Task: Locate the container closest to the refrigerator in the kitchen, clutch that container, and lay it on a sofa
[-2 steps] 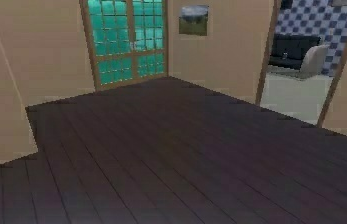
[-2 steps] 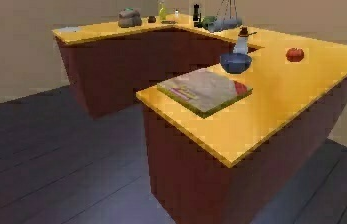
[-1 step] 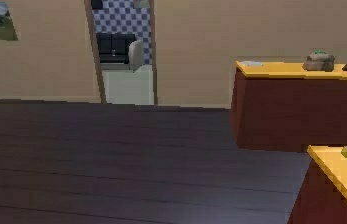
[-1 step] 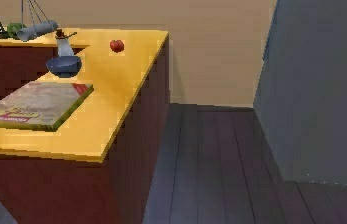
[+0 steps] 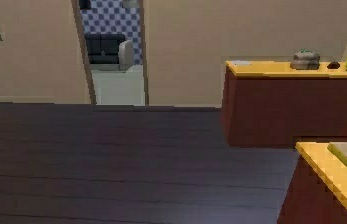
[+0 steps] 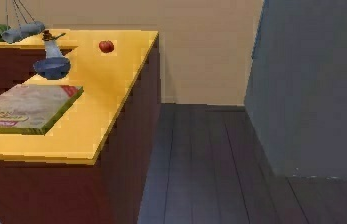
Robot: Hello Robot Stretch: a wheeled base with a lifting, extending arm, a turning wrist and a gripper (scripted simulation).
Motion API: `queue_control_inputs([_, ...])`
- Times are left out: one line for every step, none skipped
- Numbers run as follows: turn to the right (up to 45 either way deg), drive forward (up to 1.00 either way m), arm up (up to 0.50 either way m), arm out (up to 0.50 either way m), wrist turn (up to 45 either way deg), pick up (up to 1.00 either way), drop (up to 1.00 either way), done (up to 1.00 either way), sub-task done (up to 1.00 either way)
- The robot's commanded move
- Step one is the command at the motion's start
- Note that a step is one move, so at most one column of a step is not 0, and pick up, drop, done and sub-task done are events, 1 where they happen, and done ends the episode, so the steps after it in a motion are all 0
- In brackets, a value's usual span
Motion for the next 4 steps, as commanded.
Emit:
queue_control_inputs([3.0,0.00,0.00,0.00,0.0,0.00,0.00,0.00,0.00])
queue_control_inputs([0.0,1.00,0.00,0.00,0.0,0.00,0.00,0.00,0.00])
queue_control_inputs([45.0,0.00,0.00,0.00,0.0,0.00,0.00,0.00,0.00])
queue_control_inputs([18.0,0.00,0.00,0.00,0.0,0.00,0.00,0.00,0.00])
